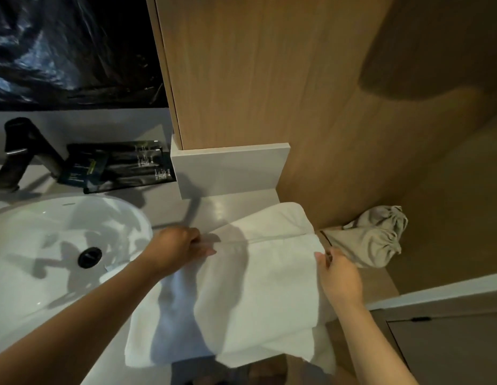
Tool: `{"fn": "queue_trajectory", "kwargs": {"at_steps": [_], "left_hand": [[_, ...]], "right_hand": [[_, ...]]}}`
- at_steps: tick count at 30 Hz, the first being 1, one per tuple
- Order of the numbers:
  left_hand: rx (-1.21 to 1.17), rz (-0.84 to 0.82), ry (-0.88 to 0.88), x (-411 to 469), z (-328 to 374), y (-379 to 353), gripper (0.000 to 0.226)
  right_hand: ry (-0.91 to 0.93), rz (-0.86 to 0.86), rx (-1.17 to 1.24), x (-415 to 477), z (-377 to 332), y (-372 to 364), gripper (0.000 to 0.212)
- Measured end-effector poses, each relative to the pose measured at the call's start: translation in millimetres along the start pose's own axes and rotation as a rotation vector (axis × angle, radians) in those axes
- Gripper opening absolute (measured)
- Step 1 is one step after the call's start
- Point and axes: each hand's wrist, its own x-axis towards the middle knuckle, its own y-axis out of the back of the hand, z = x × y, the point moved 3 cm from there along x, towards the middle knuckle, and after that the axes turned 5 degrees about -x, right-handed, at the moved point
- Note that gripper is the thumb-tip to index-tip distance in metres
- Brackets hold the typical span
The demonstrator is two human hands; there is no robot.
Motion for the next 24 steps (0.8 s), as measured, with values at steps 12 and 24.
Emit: {"fn": "queue_trajectory", "kwargs": {"at_steps": [12,24], "left_hand": [[-0.225,0.342,0.081,-85.0,-50.2,12.1,0.020],[-0.609,0.307,0.499,-107.3,-62.6,-3.3,0.028]], "right_hand": [[0.586,-0.061,0.118,-63.0,-109.2,-36.7,0.036],[0.660,-0.313,-0.532,-72.9,-132.5,-86.6,0.057]]}}
